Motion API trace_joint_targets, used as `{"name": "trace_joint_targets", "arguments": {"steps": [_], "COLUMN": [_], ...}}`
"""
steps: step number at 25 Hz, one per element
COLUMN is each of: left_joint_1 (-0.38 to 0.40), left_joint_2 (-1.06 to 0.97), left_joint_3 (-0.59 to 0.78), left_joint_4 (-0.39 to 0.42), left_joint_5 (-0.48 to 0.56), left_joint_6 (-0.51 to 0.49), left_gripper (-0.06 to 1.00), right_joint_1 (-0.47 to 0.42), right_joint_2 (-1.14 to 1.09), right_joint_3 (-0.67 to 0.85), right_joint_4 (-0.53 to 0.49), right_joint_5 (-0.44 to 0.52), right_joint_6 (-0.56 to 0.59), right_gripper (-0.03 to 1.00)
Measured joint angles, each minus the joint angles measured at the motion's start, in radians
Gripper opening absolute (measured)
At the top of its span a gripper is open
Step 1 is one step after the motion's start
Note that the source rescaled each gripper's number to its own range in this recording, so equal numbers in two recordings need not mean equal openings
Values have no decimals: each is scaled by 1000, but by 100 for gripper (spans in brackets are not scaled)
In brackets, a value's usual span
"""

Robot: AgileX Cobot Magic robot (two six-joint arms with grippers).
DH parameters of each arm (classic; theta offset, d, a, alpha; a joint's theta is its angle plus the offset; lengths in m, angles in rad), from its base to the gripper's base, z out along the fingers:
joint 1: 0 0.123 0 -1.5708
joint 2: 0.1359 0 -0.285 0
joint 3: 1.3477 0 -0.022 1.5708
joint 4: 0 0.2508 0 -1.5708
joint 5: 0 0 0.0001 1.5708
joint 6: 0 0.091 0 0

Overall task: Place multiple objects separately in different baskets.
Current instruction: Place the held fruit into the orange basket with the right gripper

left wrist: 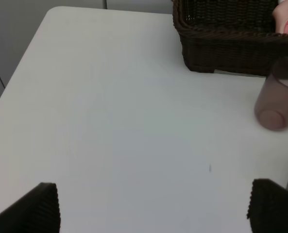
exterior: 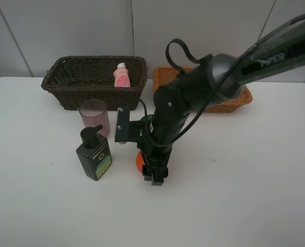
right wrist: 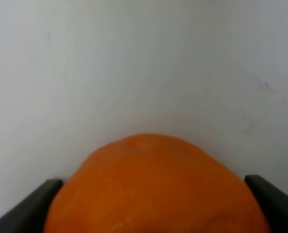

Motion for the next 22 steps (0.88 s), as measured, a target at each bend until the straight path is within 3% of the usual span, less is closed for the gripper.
{"name": "trace_joint_targets", "arguments": {"steps": [13,17,22], "left_joint_1": [0,0,0], "left_joint_2": [0,0,0], "left_joint_3": [0,0,0], "left_joint_4": [0,0,0], "left_joint_5": [0,0,0], "left_joint_6": [0,0,0], "left_gripper": [100,100,100], "right_joint_1": [0,0,0], "right_joint_2": [-12,-46,-57], "right_joint_3": [0,-52,-185], "right_joint_4": [-7,-9,-11], "right_joint_5": [16,104,286], "right_joint_6": [0,41,165], "right_gripper": [68,68,68]}}
